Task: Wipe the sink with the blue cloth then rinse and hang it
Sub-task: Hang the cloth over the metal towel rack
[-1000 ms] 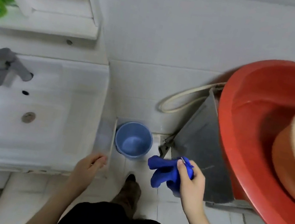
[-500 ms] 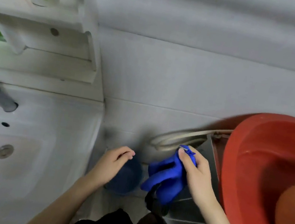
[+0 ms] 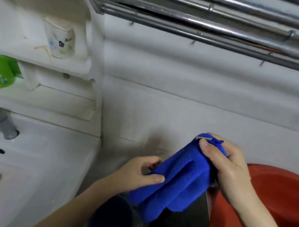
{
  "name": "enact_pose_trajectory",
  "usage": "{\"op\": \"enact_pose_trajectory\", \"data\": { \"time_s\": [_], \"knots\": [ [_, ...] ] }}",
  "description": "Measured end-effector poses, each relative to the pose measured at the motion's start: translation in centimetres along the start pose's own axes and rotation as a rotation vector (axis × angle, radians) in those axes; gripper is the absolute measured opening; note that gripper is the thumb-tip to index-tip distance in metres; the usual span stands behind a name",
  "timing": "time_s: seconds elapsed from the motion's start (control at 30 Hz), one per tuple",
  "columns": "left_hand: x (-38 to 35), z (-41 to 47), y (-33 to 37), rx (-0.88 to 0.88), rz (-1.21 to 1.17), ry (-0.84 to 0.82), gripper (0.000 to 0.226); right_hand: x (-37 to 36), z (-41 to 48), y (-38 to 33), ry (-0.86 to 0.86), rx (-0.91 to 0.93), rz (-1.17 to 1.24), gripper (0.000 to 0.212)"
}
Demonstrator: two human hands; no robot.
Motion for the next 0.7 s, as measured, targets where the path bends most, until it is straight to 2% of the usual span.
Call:
{"op": "enact_pose_trajectory", "data": {
  "time_s": [0.13,0.3,0.4,0.57,0.7],
  "knots": [
    [1.0,-1.7,1.3,0.018,0.053,0.201,0.013,1.8,0.0,-2.5,0.066,0.112,-0.06,0.032],
    [5.7,-4.1,6.0,-0.106,0.164,0.326,0.012,4.1,-0.5,-5.8,0.154,0.233,-0.141,0.036],
    [9.0,-4.4,10.2,-0.176,0.345,0.383,0.028,4.6,-0.3,-8.2,0.172,0.351,-0.177,0.023],
    [14.9,-3.8,19.7,-0.353,0.736,0.527,0.018,4.2,0.9,-13.5,0.217,0.544,-0.26,0.015],
    [18.9,-3.4,26.3,-0.512,0.954,0.646,0.027,4.1,1.8,-17.8,0.289,0.726,-0.477,0.041]
  ]
}}
Point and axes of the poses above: each hand's wrist, its own z-axis towards the middle knuckle, its own x-axis out of the back of the hand, y = z × x, the point moved 2 cm from there along z, towards the middle knuckle, and after that the axes turned 15 degrees about z, right-handed, at the moved point
